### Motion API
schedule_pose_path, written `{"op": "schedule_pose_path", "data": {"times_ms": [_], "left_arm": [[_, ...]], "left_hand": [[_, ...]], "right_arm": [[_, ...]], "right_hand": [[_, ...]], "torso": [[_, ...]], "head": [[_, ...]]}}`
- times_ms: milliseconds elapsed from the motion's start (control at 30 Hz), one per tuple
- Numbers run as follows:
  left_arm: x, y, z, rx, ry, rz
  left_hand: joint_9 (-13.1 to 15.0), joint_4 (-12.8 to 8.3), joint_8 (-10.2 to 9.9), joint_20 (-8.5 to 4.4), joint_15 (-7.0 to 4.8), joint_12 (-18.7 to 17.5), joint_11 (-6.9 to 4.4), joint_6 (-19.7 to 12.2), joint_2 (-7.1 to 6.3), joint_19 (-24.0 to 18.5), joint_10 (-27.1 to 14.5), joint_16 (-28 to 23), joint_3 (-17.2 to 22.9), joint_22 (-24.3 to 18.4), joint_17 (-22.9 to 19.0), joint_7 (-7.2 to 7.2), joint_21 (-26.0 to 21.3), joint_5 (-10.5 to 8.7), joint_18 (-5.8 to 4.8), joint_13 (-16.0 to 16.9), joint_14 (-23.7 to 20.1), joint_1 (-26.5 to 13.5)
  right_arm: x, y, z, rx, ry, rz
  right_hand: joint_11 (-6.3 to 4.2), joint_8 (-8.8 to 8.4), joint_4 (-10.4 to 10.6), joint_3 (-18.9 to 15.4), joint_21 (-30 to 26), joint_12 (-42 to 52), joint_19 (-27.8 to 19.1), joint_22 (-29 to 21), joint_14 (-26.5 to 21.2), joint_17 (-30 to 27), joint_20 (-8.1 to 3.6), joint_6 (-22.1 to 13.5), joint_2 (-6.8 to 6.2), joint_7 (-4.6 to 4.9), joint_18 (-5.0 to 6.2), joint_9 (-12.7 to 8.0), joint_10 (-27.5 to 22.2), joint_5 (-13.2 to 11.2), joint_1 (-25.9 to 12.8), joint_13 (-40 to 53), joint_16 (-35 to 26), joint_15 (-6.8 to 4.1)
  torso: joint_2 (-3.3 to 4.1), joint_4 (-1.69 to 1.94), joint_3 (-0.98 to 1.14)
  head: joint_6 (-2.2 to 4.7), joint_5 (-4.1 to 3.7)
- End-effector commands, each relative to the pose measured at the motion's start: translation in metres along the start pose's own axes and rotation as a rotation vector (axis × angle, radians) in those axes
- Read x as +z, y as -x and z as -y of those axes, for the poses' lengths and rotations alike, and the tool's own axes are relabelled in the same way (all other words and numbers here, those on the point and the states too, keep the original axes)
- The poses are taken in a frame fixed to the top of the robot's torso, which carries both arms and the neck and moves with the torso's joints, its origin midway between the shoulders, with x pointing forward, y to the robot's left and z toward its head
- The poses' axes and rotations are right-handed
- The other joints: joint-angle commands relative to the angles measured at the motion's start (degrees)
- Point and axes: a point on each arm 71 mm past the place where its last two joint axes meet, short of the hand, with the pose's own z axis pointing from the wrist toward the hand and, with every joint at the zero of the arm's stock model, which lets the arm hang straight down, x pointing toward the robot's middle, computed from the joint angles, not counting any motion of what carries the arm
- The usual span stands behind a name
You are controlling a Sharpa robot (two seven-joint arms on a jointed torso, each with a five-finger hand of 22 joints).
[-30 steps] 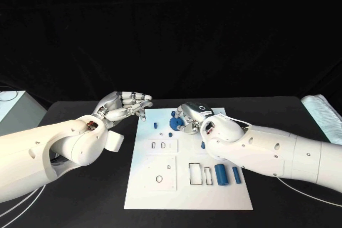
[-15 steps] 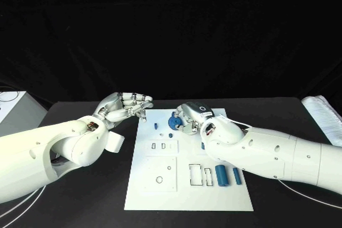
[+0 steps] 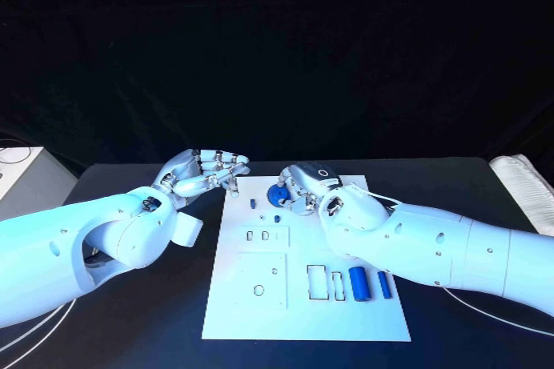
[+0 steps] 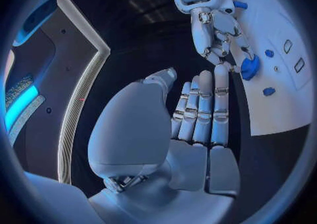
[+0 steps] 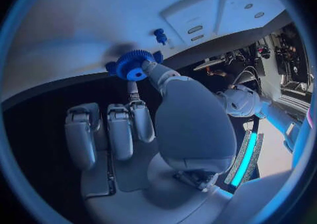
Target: Assemble the parts on the task board
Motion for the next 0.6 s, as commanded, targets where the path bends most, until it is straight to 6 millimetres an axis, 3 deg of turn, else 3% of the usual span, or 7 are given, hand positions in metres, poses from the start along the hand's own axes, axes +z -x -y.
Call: {"op": "schedule_pose_path", "data": {"times_ms": [33,600], "left_arm": [[0.0008,-0.0033,0.0012,-0.004,-0.007,-0.024],[0.0008,-0.0036,0.0010,-0.005,-0.004,-0.028]], "left_hand": [[0.06,-0.02,0.15,-0.14,-0.30,-0.28,0.06,-0.11,-0.02,-0.32,-0.32,0.28,0.42,0.06,-0.07,0.15,0.25,-0.28,0.80,0.01,-0.13,-0.14],[0.08,-0.05,0.11,-0.13,-0.28,-0.31,0.08,-0.19,-0.07,-0.41,-0.39,0.26,0.43,0.11,-0.10,0.16,0.34,-0.32,0.80,0.00,-0.17,-0.14]], "right_arm": [[0.0018,-0.0055,-0.0023,-0.009,0.011,-0.024],[0.0113,-0.0118,-0.0013,-0.064,-0.021,-0.065]], "right_hand": [[0.00,0.11,0.05,0.25,0.12,0.31,6.00,15.08,5.87,15.10,-0.55,0.21,0.12,-0.17,-0.83,0.14,0.36,0.16,-0.46,8.15,0.37,-0.32],[0.06,0.00,0.10,0.36,0.12,0.10,6.00,15.08,5.87,15.10,-0.55,-0.10,-0.38,-0.09,-0.83,0.04,0.18,0.14,-1.01,7.96,0.37,-0.29]], "torso": [[0.03,-0.05,0.05],[-0.01,-0.10,0.04]], "head": [[0.02,0.03],[-0.05,0.22]]}}
